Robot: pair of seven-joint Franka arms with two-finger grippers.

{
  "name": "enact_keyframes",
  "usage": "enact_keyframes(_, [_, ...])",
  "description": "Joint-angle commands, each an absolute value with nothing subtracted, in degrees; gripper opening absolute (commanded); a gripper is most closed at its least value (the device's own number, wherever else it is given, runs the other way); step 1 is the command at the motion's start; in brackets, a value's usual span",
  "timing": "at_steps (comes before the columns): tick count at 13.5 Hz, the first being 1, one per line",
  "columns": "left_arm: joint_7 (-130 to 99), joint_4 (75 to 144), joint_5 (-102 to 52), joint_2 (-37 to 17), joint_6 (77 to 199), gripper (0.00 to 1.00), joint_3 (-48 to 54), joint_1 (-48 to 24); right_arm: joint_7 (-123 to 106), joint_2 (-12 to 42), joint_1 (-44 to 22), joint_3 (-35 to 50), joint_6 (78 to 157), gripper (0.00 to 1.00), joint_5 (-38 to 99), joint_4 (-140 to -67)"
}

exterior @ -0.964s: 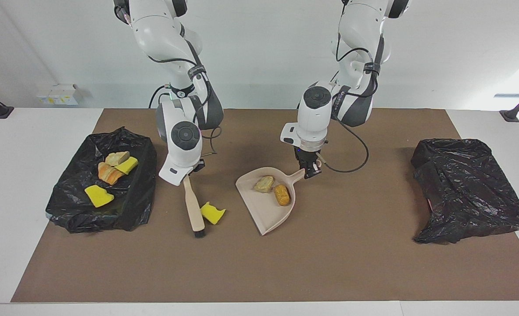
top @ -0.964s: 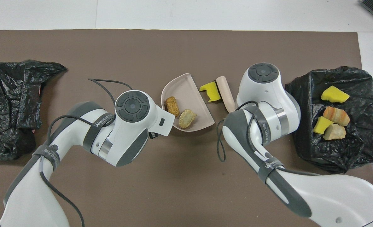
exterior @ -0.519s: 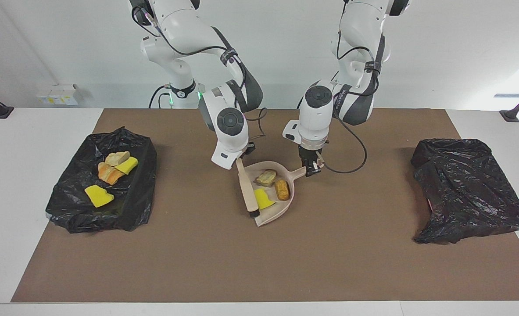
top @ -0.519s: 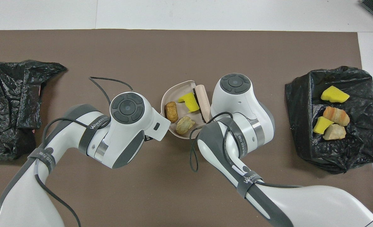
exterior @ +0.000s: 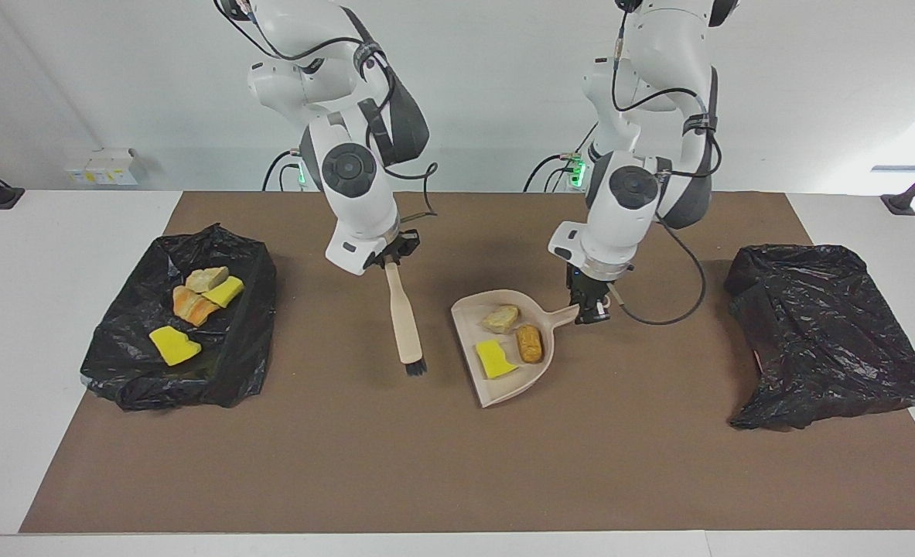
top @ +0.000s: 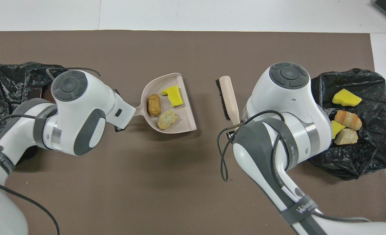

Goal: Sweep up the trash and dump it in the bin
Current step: 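Carry the dustpan to the nearer black bag while the right gripper drops the brush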

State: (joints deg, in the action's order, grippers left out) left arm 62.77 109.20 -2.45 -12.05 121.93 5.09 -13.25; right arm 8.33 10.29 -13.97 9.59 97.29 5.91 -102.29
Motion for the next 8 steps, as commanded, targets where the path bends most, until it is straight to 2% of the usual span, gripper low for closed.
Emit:
enact_keyframes(1, [70.9,104.08,-5.1,-9.58,112.97,0.0,5.63,-6.44,15.26,6.51,-17.92,9.93,103.06,0.0,8.6,-108.88])
enact_keyframes(6, [86.19,100.82,-5.8,-7.29,107.76,0.0,5.36,5.6,33.98,6.24,-31.17,9.93,105.38,0.0,11.95,-110.57])
enact_keyframes(8, [91.12,99.24,-5.8,-7.38,107.49,0.0,5.27,9.12,37.95,4.93,-33.65,9.93,105.03,0.0,12.22,-111.79])
